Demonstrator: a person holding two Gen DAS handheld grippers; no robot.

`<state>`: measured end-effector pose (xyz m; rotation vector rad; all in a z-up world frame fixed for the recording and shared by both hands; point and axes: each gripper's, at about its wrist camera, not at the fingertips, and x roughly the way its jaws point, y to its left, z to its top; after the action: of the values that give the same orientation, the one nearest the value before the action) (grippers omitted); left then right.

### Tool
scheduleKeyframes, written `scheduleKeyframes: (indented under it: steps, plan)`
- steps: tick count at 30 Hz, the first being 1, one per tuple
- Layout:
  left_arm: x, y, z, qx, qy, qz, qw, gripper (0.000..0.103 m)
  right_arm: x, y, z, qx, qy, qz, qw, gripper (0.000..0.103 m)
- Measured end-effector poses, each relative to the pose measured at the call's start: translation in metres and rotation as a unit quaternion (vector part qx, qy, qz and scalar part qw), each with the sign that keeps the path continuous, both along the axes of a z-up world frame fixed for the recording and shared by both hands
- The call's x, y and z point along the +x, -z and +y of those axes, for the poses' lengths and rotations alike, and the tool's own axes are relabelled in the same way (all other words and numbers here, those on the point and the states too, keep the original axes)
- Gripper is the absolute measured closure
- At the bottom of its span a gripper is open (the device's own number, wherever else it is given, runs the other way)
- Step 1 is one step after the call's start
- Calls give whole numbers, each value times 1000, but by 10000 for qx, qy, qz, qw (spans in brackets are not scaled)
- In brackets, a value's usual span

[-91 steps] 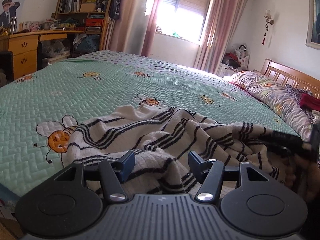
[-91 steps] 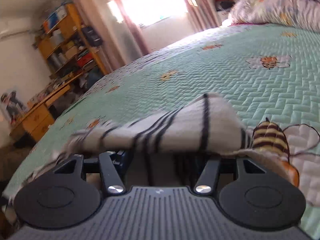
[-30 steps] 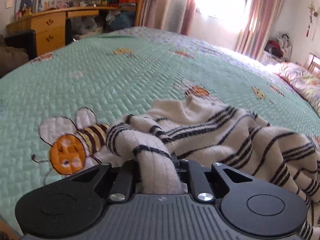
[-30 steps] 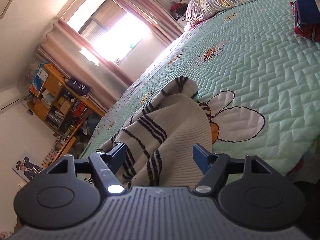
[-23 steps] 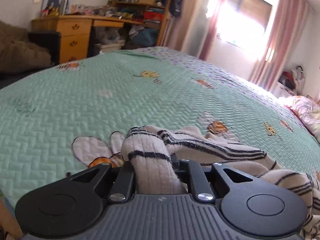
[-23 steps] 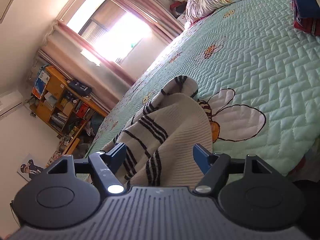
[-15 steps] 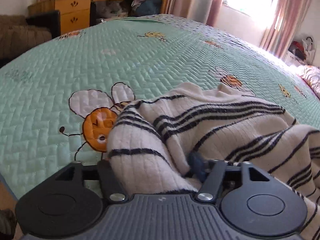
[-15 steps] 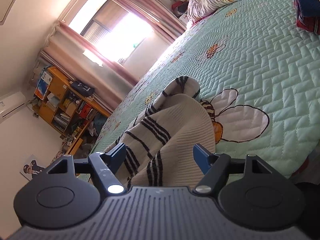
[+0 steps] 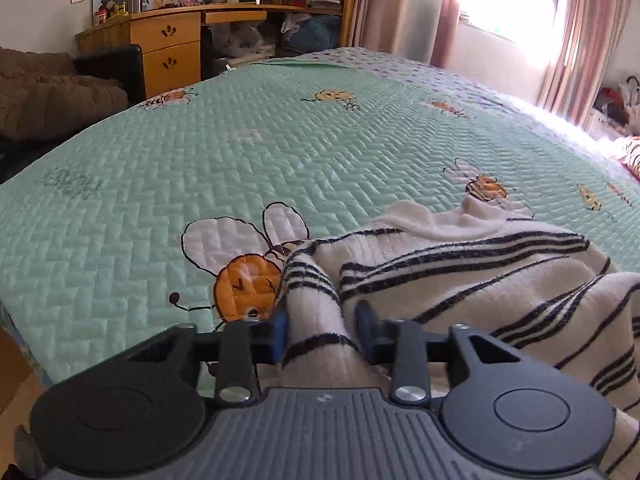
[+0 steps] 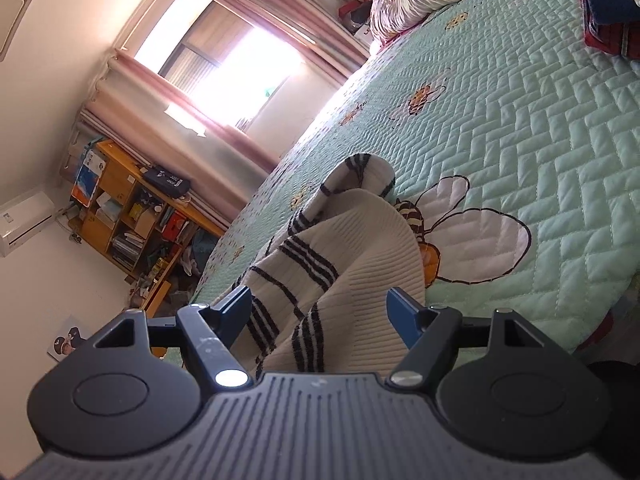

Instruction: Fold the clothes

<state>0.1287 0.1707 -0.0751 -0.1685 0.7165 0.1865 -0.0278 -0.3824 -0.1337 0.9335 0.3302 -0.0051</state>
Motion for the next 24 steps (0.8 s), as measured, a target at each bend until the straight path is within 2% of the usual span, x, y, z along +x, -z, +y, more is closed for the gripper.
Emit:
scheduleKeyframes:
  steps: [1, 3, 5, 6, 7, 8, 10, 15, 19, 24]
  plan:
    - [-1, -1, -2, 54, 41, -52, 10000, 81, 0, 0, -1, 12, 2, 1, 10000, 27]
    - [-2, -1, -8, 82, 74, -36, 9999, 81, 0, 0, -1, 18, 1, 7, 10000, 27]
    - [0, 4, -10, -68, 83, 143, 9998, 58, -1, 1, 0, 6, -16, 15, 10000, 27]
    - [0, 7, -10, -133, 60, 223, 9996, 27, -1, 1, 0, -1, -28, 19, 10000, 27]
    - [-2, 9, -11, -99, -33, 204, 9997, 5, -1, 1, 0, -5, -40, 34, 10000, 27]
    - [-4, 12, -12, -67, -125, 186, 9997, 0, -1, 1, 0, 4, -51, 54, 10000, 27]
    - [-7, 15, -11, -53, -283, 178, 9994, 1, -1, 2, -1, 40, -67, 75, 9999, 27]
    - [-12, 14, -3, -296, -331, 157, 9989, 1, -2, 5, -4, 144, -19, 106, 9998, 27]
    - [-16, 6, -2, -207, -347, 73, 9992, 1, -3, 7, -6, 225, -34, 144, 9996, 27]
    - [-24, -8, 10, -217, -688, -133, 9973, 1, -4, 7, -6, 219, -23, 142, 9997, 27]
